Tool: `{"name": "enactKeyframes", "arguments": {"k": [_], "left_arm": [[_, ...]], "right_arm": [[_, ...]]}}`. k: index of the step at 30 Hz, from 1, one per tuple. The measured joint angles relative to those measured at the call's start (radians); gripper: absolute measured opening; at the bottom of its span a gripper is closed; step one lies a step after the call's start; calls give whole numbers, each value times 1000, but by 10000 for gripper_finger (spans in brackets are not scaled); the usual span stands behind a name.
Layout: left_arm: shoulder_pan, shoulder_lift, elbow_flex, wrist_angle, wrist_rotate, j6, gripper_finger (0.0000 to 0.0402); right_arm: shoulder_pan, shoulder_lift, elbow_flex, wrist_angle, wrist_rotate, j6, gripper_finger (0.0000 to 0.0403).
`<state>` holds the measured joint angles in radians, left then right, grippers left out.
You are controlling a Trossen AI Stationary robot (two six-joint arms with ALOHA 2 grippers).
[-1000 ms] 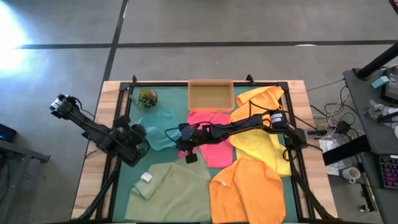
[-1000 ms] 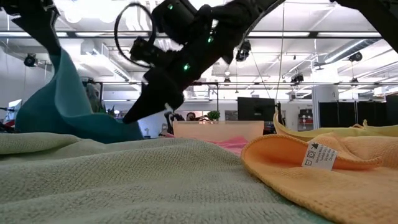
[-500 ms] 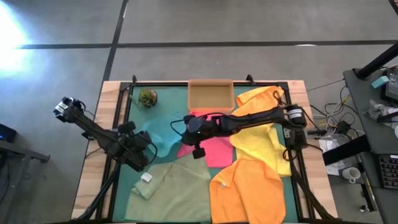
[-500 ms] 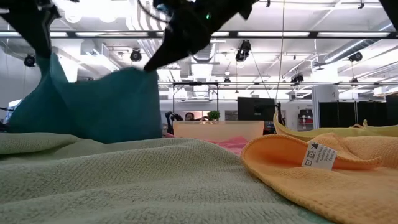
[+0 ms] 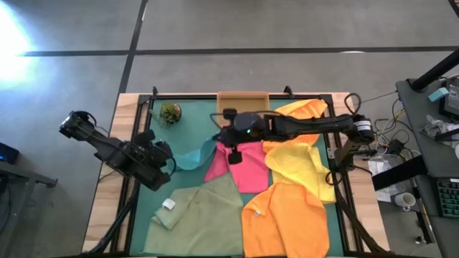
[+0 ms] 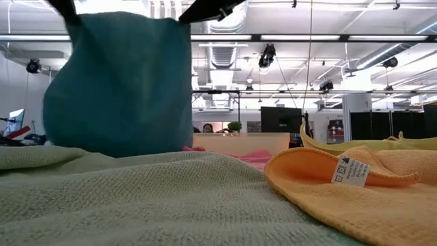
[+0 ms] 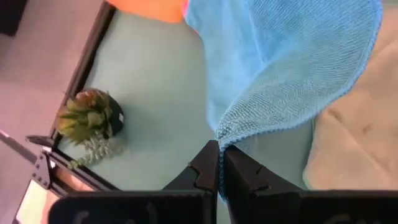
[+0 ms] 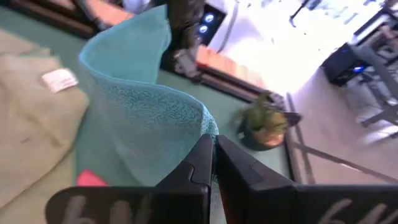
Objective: Fold microfiber towels
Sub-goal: Fold the blue microfiber towel
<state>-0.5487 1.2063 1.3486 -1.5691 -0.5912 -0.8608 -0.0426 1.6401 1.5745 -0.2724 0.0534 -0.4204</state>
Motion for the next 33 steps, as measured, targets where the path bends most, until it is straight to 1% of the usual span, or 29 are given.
{"name": "enactKeyframes", "arguments": {"k": [2,4,7,12,18,23,26,28,30,33], "left_arm": [[13,-19,14,-2,-34,29,0],[27,-40,28,-2,-47,55,0],[56,-80,50,-2,-51,89,0],[104,-143,90,-2,-51,147,0],[185,-216,130,-2,-28,223,0],[245,-247,132,-2,-11,362,0],[264,-245,131,-2,-9,473,0],[269,-235,131,-2,-9,502,0],[270,-216,131,-2,13,503,0],[269,-178,125,-2,121,496,0]], "right_arm": [[-15,-17,0,0,2,3,8],[-28,-32,0,0,6,4,8],[-40,-48,0,3,2,5,8],[-60,-56,0,58,0,7,8],[-85,-53,0,91,1,3,8],[-90,-47,0,99,-3,-55,8],[-90,-42,0,107,-44,-75,8],[-91,-30,0,108,-61,-76,8],[-90,-26,0,96,-61,-72,8],[-87,-18,0,92,-61,-73,8]]}}
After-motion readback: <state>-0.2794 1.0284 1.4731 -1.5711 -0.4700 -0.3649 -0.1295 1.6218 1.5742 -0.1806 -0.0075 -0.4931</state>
